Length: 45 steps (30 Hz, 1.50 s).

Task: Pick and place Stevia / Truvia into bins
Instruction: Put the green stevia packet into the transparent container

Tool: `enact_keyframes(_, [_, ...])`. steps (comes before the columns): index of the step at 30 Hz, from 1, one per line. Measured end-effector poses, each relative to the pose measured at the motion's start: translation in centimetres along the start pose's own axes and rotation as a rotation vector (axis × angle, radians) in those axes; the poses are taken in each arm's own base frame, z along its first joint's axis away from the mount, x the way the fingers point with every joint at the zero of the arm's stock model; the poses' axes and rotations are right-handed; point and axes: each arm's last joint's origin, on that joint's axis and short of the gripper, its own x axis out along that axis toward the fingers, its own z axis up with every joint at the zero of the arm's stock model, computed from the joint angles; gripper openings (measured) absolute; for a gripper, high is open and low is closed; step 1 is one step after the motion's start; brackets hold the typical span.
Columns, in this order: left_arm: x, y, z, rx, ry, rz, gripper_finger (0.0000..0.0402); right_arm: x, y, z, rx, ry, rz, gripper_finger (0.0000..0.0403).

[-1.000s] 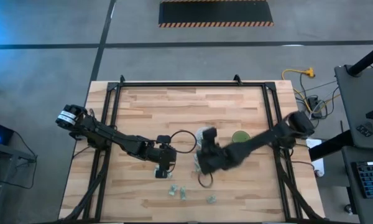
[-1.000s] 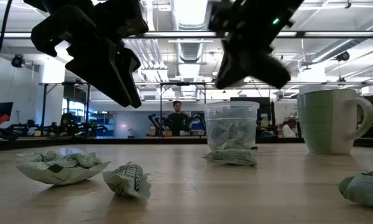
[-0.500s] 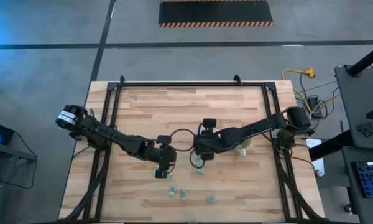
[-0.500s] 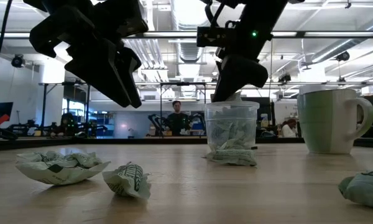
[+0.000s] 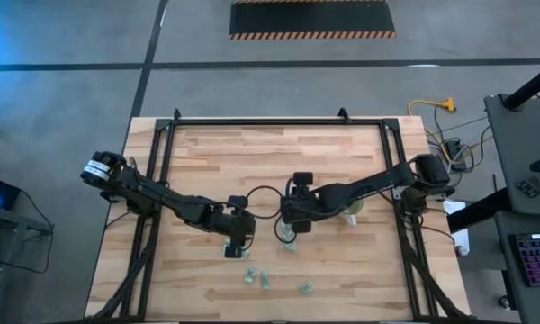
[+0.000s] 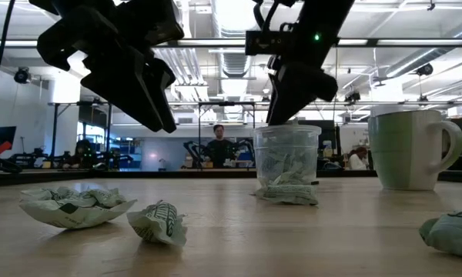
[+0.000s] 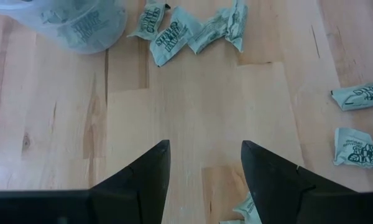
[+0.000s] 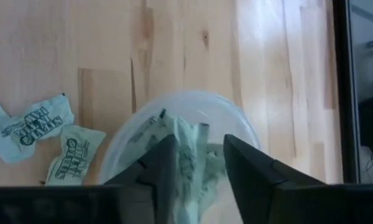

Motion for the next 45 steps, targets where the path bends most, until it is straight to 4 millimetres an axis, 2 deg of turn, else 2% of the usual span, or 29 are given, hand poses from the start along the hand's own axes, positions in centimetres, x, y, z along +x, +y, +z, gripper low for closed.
enact_keyframes(5, [0.0,0.0,0.0,0.0,-0.002,0.0,0.018,-2.2,-0.8,0.3,0.031,-0.007,0.003,0.0155])
enact_keyframes(11, [0.1,0.0,-0.1,0.0,0.0,0.0,0.018,-5.4,-1.9,0.4,0.077,-0.095,0.019,0.0163])
enact_keyframes(17, [0.1,0.0,-0.2,0.0,0.005,-0.01,0.018,-5.4,-1.8,-0.4,0.103,-0.077,0.013,0.0151])
enact_keyframes(21, [0.1,-0.6,-0.5,0.007,0.026,-0.073,0.018,-6.2,-0.5,-0.7,0.05,-0.094,0.033,0.0142])
enact_keyframes(33, [0.6,-1.9,-3.1,0.072,0.101,-0.124,0.018,-10.8,6.1,-2.9,-0.255,-0.168,0.132,0.0124])
enact_keyframes(39, [1.0,-2.3,-2.4,0.186,0.019,-0.163,0.018,-12.1,7.6,-3.6,-0.256,-0.205,0.16,0.0119])
enact_keyframes(45, [2.6,-2.7,-2.9,0.244,0.059,-0.189,0.018,-13.0,8.4,-4.1,-0.243,-0.221,0.182,0.0112])
